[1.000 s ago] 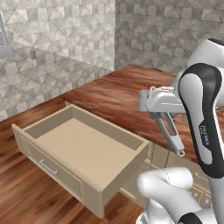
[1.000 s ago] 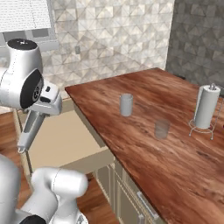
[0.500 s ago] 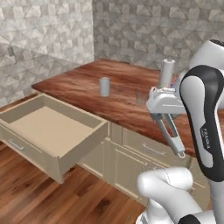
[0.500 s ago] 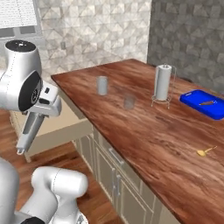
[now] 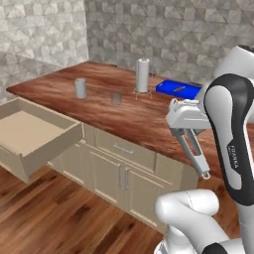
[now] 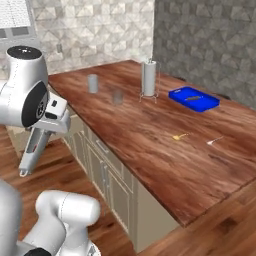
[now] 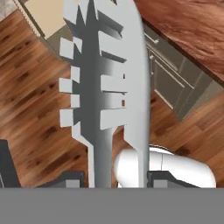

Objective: Take the tongs from the drawer on the left and place them on the dining counter next to the tray containing the kebab skewer.

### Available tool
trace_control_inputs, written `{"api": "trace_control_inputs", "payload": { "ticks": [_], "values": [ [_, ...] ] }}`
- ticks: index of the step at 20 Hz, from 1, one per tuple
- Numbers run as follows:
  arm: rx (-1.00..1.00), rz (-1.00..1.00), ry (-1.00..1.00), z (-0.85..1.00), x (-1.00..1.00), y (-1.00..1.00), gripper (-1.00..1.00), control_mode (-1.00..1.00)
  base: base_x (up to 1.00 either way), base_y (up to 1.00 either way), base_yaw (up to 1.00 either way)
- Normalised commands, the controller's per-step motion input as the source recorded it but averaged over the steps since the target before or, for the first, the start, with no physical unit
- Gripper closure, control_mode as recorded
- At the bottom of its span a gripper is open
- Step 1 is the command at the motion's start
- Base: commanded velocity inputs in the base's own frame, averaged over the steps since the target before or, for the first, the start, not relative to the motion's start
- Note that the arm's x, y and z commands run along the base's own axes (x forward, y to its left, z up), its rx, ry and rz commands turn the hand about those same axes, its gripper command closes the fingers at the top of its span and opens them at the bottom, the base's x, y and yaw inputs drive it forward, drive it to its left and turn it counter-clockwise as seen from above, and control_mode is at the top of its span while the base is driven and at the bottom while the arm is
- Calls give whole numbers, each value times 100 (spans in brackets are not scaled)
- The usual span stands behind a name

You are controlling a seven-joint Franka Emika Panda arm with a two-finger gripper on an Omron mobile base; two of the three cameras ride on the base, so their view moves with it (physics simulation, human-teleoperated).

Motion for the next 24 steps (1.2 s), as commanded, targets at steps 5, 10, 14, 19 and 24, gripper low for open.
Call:
{"api": "trace_control_inputs", "payload": {
  "ticks": [5, 10, 14, 19, 24],
  "values": [
    [0, 0, 0, 0, 0, 0, 100, 100, -95, -79, 0],
    [0, 0, 0, 0, 0, 0, 100, 100, -29, -73, 10],
    [0, 0, 0, 0, 0, 0, 100, 100, 0, -89, 29],
    [0, 0, 0, 0, 0, 0, 100, 100, 41, -100, 28],
    [0, 0, 0, 0, 0, 0, 100, 100, 22, -100, 23]
  ]
}}
